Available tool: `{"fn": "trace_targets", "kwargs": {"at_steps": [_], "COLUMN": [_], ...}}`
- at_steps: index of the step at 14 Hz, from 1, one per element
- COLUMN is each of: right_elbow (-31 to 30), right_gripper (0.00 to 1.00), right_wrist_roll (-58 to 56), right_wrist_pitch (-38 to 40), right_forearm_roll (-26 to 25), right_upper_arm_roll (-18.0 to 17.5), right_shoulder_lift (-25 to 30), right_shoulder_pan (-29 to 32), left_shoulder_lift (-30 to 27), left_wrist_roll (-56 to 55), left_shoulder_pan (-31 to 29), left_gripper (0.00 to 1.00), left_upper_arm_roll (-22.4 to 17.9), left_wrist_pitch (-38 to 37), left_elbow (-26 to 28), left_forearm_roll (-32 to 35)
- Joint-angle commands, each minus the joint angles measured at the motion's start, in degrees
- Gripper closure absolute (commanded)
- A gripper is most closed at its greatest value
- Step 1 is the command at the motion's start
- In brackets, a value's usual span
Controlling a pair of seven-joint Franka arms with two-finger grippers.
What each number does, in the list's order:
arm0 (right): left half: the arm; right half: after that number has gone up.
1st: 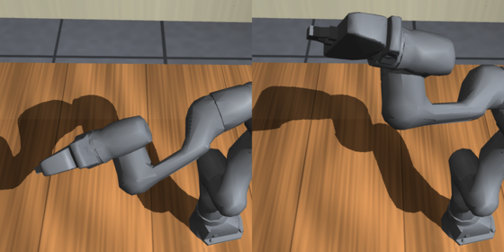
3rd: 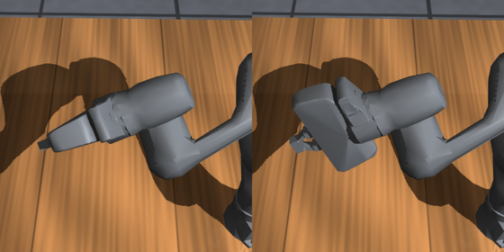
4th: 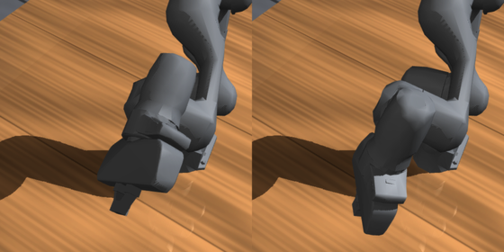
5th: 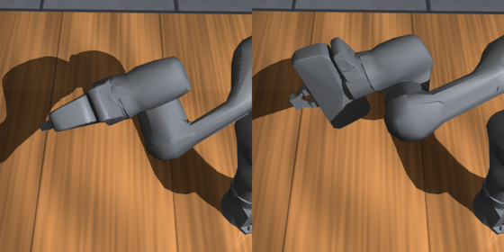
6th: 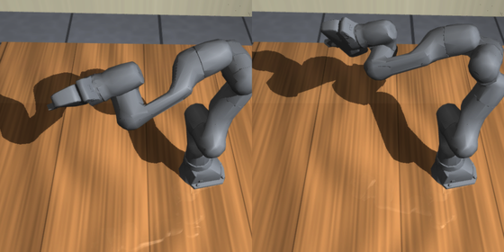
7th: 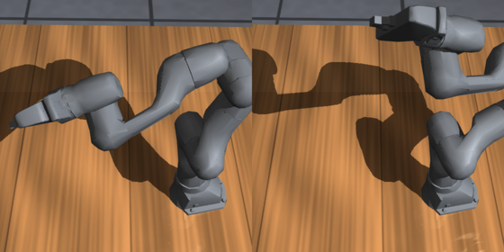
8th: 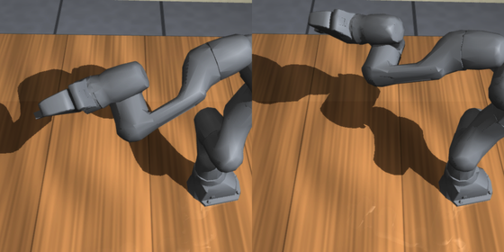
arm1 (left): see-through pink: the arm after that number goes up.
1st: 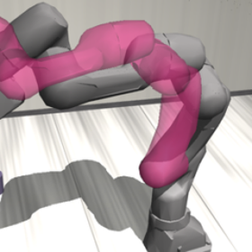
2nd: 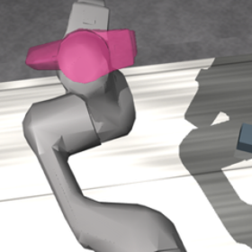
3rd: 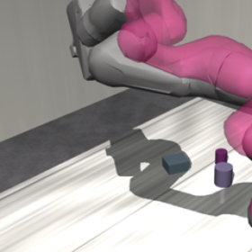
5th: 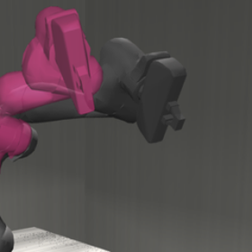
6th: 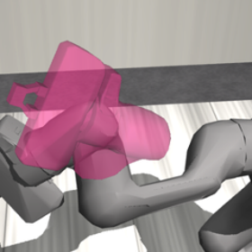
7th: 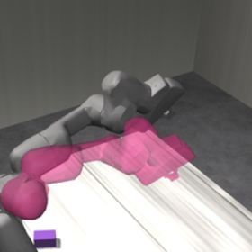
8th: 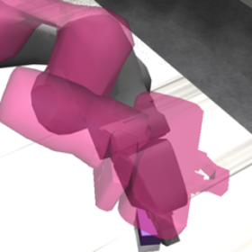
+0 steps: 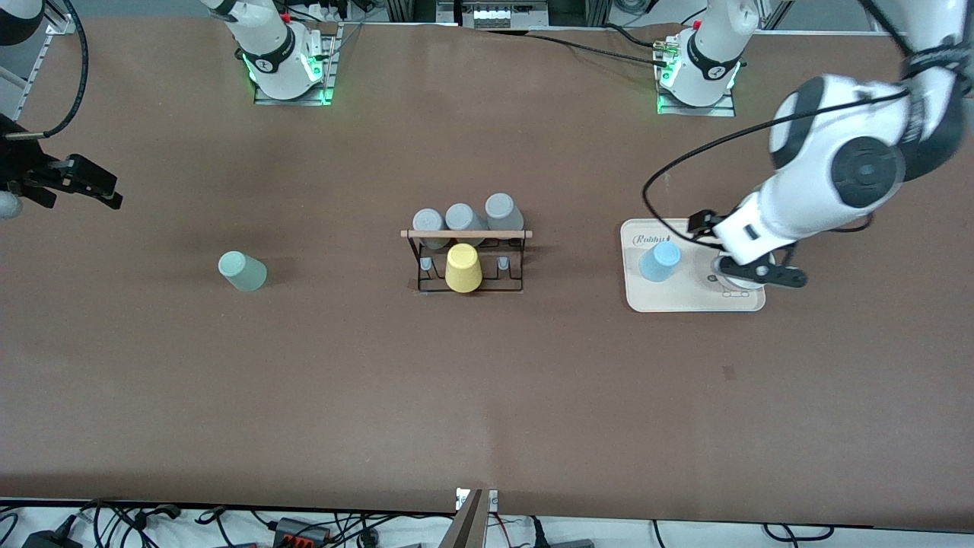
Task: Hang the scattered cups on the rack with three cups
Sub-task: 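Reach the left gripper down to the light blue cup on the tray and grasp it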
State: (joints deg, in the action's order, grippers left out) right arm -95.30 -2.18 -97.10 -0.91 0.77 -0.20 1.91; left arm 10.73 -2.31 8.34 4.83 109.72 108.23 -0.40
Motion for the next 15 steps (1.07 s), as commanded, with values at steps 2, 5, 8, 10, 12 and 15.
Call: {"fn": "trace_targets", "kwargs": {"at_steps": [2,5,8,10,12,15], "right_elbow": [-1.2,-1.1,-1.0,-0.9,-0.9,-0.9], "right_gripper": [0.00,0.00,0.00,0.00,0.00,0.00], "right_wrist_roll": [-0.3,-0.3,-0.1,-0.1,0.0,0.1], "right_wrist_pitch": [-0.9,-1.1,-0.8,-1.2,-0.9,-1.1], "right_forearm_roll": [0.2,0.2,0.2,0.2,0.2,0.2], "right_upper_arm_roll": [-0.1,-0.1,-0.1,-0.1,-0.1,-0.1], "right_shoulder_lift": [0.7,0.5,0.5,0.5,0.5,0.5], "right_shoulder_pan": [-0.1,-0.1,-0.1,-0.1,-0.2,-0.1], "left_shoulder_lift": [-0.1,2.7,6.0,6.4,5.9,6.9], "left_wrist_roll": [-3.1,-3.5,-3.5,-3.2,-3.4,-3.1], "left_shoulder_pan": [1.1,1.4,1.4,0.7,0.7,0.4], "left_gripper": [0.00,0.00,0.00,0.00,0.00,0.00], "left_upper_arm_roll": [1.8,1.9,1.9,1.9,1.7,1.6], "left_wrist_pitch": [9.7,18.4,29.4,30.4,30.3,31.0], "left_elbow": [10.4,14.9,18.6,19.2,19.0,19.2], "left_forearm_roll": [-0.6,-0.6,-0.6,-0.5,-0.4,-0.3]}}
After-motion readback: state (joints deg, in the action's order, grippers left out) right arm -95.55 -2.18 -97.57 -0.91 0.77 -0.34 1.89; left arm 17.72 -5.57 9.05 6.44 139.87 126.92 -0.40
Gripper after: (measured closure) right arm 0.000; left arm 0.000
